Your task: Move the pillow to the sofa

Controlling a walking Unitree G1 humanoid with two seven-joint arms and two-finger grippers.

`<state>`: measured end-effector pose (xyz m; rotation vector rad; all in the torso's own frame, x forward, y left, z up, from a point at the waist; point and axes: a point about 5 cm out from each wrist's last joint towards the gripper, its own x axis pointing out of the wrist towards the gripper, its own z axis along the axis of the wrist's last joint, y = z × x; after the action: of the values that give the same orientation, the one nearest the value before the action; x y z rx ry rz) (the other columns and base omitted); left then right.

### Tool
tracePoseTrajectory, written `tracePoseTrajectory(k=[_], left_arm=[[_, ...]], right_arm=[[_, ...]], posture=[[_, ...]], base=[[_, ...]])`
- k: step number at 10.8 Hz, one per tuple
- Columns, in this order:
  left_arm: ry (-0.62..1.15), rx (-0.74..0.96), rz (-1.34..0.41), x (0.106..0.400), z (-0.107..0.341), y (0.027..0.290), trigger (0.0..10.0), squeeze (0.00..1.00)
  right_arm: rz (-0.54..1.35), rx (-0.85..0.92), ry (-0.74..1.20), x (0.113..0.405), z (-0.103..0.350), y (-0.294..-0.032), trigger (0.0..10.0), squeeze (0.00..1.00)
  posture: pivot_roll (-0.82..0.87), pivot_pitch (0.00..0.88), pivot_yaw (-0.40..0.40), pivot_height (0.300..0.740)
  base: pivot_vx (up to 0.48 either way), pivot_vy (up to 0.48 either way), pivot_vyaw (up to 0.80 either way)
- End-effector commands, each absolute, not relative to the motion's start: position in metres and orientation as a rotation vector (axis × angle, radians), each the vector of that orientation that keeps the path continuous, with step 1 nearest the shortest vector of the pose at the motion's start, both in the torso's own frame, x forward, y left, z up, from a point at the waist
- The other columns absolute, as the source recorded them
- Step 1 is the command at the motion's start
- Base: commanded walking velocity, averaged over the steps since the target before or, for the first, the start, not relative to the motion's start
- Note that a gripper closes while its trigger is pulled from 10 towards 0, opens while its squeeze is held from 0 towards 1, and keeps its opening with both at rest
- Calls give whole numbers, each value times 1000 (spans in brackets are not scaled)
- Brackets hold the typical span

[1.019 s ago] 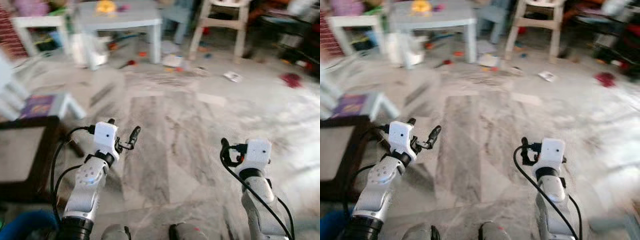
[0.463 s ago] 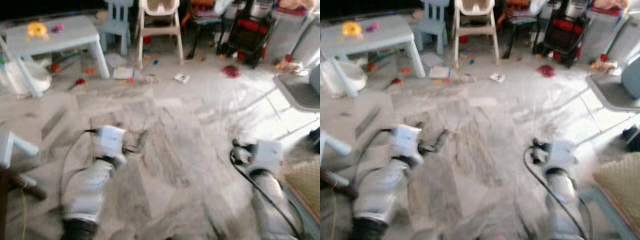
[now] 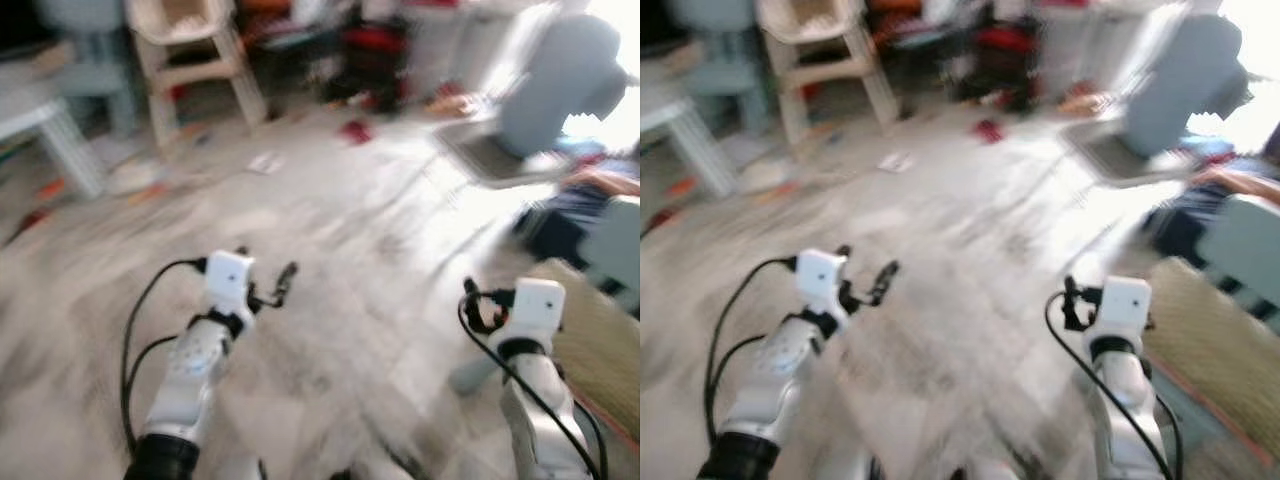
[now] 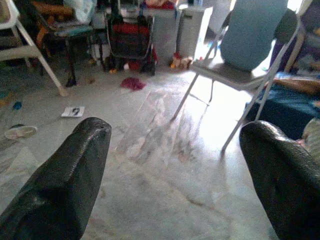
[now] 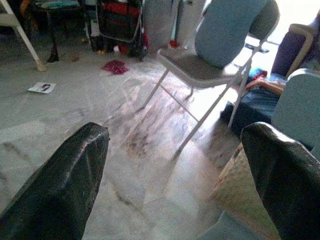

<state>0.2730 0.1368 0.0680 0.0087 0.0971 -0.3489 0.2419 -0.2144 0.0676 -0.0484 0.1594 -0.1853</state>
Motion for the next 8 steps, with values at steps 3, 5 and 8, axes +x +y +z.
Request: tracePoseTrajectory(k=[3,5,8], left_arm=[[132,-6,-357,274,64,135,10000,0],[143,-48,-360,276,65,137,10000,0],[132,-60,-365,281,69,139,10000,0]], right_arm=[[-162,-38,149,241,69,-214,10000,0],[-165,-30,173,242,66,-215,10000,0],[-168,-46,173,243,66,-217,10000,0]], posture=[[-91,58,-25,740],[-92,57,-26,740],[-94,50,-22,740]], base=[[0,0,-258],[0,0,-778],[0,0,-781]])
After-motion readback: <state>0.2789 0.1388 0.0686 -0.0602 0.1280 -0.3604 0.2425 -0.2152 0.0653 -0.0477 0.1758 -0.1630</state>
